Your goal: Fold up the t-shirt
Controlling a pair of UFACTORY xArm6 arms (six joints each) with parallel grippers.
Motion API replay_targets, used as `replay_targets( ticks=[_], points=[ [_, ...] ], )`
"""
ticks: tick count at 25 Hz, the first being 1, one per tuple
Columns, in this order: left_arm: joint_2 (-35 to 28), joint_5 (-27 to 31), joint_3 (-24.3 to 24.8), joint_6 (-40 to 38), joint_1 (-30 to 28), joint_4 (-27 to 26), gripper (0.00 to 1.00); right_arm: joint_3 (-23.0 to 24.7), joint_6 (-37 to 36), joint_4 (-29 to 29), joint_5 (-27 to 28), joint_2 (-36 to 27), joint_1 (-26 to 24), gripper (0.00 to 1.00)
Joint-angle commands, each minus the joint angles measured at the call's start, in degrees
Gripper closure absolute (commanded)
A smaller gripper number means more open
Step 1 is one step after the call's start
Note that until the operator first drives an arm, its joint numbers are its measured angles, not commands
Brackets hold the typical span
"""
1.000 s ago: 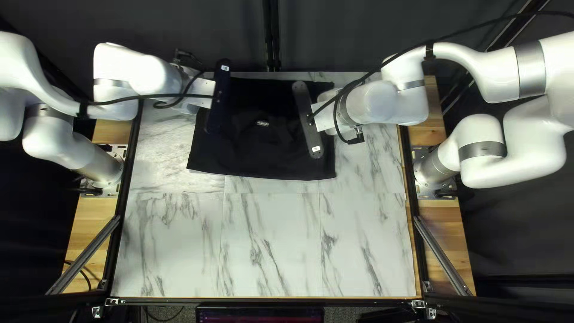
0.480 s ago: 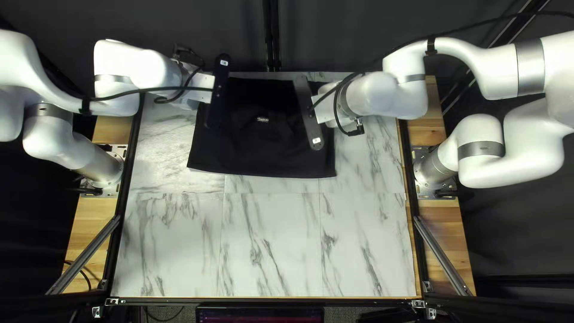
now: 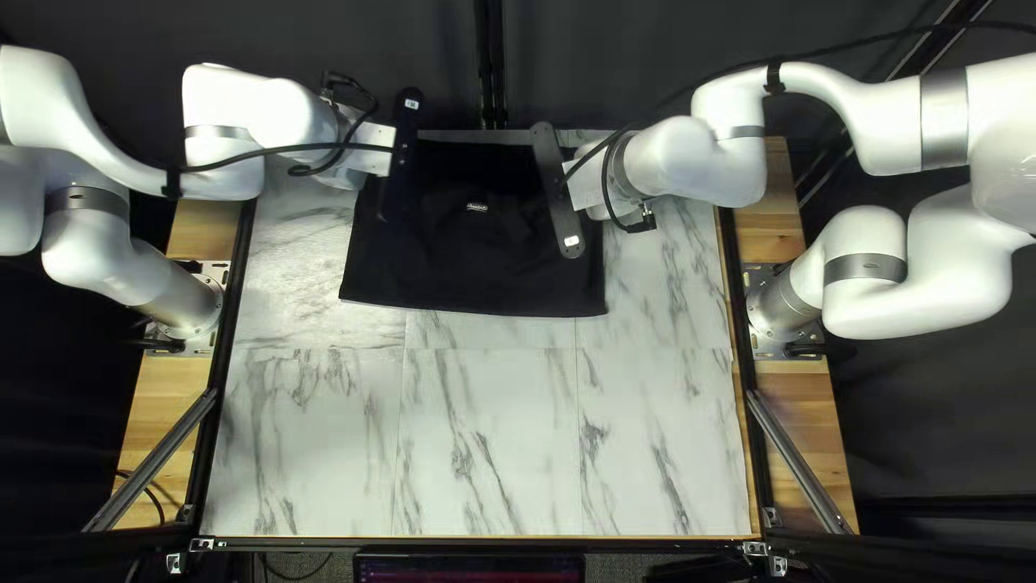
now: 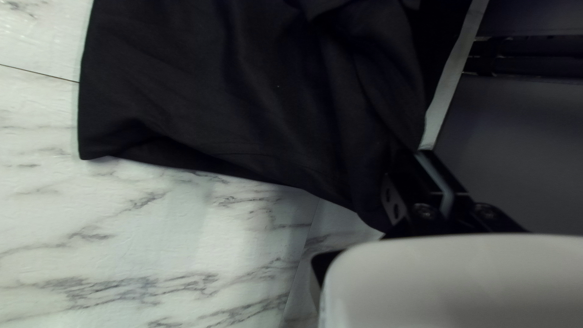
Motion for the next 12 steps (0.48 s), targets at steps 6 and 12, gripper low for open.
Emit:
replay_targets(
  ticks=[6,12],
  points=[
    [2.5,-2.2,-0.1,0.6,1.8,-0.1,1.00,-0.2,-4.0,0.5,-5.6,4.5,-5.0,1.00],
    [5.6,-4.3,-0.4,1.1,3.1,-0.3,1.00,0.6,-5.8,1.0,-9.7,7.7,-7.7,1.00]
  ],
)
